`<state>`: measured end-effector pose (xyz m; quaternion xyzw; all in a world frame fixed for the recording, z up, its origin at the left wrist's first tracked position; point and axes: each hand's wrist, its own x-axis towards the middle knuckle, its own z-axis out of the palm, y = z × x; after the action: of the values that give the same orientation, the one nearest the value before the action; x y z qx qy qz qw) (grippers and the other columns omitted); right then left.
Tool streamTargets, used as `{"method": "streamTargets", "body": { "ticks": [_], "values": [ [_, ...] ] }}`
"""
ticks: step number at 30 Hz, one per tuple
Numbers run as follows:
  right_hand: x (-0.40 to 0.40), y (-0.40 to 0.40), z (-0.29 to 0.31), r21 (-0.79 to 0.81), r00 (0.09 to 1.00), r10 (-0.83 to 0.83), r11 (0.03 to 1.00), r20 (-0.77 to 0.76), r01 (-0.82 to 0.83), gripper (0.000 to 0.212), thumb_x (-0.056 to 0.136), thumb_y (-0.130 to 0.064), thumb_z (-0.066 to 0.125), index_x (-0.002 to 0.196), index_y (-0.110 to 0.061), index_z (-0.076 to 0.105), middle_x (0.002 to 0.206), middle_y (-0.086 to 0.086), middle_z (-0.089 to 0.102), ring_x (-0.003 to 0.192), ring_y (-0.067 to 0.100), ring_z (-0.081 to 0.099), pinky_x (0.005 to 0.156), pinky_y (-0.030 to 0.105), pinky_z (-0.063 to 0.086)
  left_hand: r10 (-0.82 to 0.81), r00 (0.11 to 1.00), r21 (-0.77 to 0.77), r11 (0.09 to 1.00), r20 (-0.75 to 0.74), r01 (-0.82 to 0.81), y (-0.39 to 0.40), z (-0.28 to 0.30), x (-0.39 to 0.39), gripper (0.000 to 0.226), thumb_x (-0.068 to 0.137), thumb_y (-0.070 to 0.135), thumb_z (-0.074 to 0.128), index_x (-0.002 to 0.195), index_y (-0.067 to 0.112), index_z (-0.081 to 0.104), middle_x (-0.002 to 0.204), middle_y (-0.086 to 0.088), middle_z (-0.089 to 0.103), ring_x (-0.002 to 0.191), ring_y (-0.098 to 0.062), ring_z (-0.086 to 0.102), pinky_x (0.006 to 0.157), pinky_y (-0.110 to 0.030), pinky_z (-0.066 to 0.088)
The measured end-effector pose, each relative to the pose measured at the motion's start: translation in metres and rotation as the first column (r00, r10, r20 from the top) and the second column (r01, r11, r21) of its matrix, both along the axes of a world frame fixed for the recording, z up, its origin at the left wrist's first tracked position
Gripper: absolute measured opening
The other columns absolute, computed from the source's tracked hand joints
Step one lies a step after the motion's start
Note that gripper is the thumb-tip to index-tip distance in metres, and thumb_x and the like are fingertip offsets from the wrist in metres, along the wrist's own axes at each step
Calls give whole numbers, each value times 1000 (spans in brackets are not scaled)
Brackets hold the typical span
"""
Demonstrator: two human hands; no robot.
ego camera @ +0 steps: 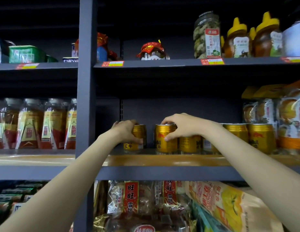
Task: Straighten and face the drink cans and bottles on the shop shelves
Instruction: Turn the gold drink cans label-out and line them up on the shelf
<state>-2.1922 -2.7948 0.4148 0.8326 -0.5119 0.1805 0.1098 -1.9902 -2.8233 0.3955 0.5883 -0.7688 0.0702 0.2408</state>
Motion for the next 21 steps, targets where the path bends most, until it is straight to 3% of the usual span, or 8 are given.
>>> {"method": "streamTargets", "body": {
  "ticks": [3, 5, 8, 10, 15, 18, 21],
  "values": [
    [-4, 2, -5, -62, 1000, -23, 998, 18, 24, 53, 84, -45, 66, 129, -25, 49, 130, 0, 52, 121, 20, 45, 98, 42, 43, -43, 999, -53, 998, -27, 42, 4, -4, 0, 71, 78, 40, 71, 138, 21, 37, 131, -6, 53, 121, -24, 49, 111, -44, 29],
    [-14, 8, -9, -111, 998, -27, 993, 55, 33, 52, 83, -46, 66, 128, -25, 52, 131, -1, 52, 124, 19, 43, 104, 47, 38, -126, 987, -171, 979, -100, 108, 11, -7, -6, 67, 81, 39, 68, 138, 19, 39, 137, -7, 48, 126, -25, 45, 108, -41, 34],
    [-49, 21, -10, -173, 992, -33, 983, 122, 54, 49, 82, -45, 67, 125, -26, 55, 134, -1, 50, 127, 19, 42, 106, 40, 36, -243, 961, -392, 903, -134, 173, 23, -9, -23, 50, 87, 30, 62, 132, 15, 46, 134, -8, 49, 126, -24, 43, 103, -35, 37],
    [-83, 30, -8, -199, 984, -64, 975, 167, 98, 45, 82, -41, 68, 122, -24, 57, 134, 3, 51, 127, 21, 42, 104, 34, 33, -289, 949, -455, 867, -128, 203, 29, -8, -43, 43, 90, 24, 58, 130, 13, 48, 131, -8, 51, 124, -24, 45, 101, -34, 36],
    [-169, 42, -11, -225, 948, -182, 944, 260, 243, 42, 83, -34, 69, 120, -19, 59, 128, 4, 55, 114, 17, 48, 91, 29, 36, -356, 932, -469, 836, -70, 284, 30, -7, -116, 39, 92, 26, 54, 130, 15, 48, 128, -6, 53, 121, -22, 46, 99, -32, 37],
    [-216, 36, -15, -211, 927, -201, 938, 317, 275, 34, 87, -31, 65, 119, -18, 60, 123, 5, 58, 115, 22, 53, 92, 33, 41, -367, 930, -446, 834, -10, 324, 27, -10, -166, 41, 92, 33, 53, 129, 16, 49, 125, -8, 54, 118, -26, 49, 100, -41, 39],
    [-257, 24, -8, -203, 917, -203, 937, 343, 283, 30, 93, -24, 57, 121, -14, 59, 120, 9, 61, 110, 25, 56, 89, 34, 43, -339, 939, -451, 831, 55, 326, 22, -9, -215, 45, 92, 42, 50, 131, 20, 47, 127, -5, 53, 119, -25, 48, 100, -39, 35]
  ]
}}
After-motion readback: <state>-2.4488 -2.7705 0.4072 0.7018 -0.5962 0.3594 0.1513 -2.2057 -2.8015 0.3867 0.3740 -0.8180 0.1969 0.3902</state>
